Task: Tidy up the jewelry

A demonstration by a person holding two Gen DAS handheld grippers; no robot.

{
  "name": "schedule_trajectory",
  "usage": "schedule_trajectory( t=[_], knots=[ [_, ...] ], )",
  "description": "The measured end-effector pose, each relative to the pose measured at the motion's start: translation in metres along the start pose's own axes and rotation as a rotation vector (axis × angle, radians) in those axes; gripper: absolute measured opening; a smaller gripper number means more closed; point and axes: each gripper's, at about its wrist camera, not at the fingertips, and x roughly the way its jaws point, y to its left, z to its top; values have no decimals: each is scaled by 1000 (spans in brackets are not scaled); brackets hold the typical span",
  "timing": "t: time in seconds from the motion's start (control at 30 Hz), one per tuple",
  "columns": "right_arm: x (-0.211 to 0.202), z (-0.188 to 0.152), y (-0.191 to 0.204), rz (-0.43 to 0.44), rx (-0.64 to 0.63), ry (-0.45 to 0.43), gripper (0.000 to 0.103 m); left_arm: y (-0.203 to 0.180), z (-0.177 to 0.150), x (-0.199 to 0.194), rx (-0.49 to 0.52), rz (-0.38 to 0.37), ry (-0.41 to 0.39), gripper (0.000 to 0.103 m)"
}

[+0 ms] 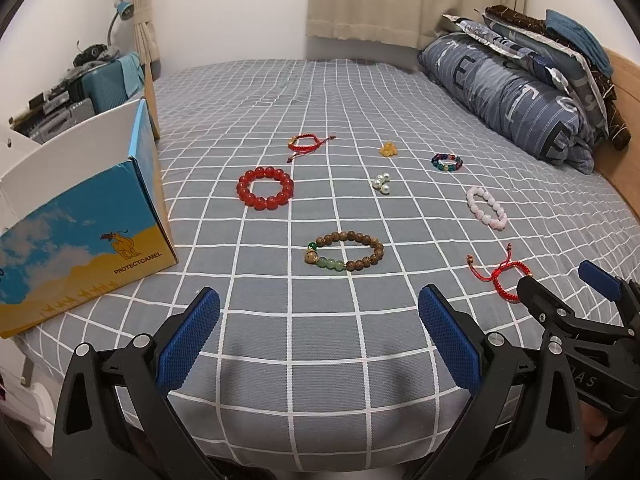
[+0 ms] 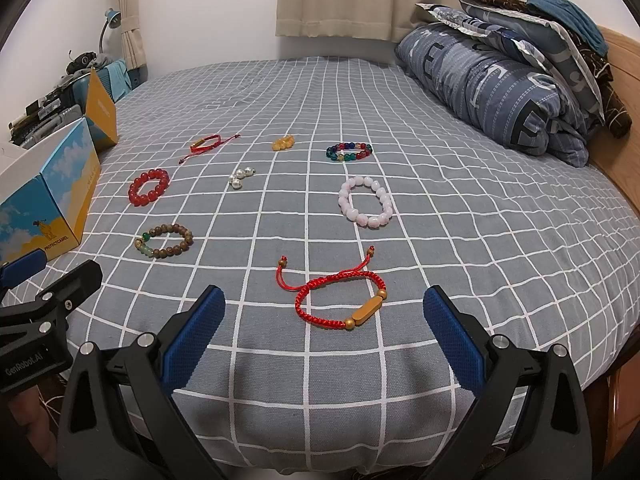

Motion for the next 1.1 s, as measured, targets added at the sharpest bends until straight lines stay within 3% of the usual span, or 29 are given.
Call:
schedule_trajectory(
  t=[1.1],
  knots=[
    [0,1,-4,-8,-9,-7,96,-1,-1,2,4,-4,7,97]
  ],
)
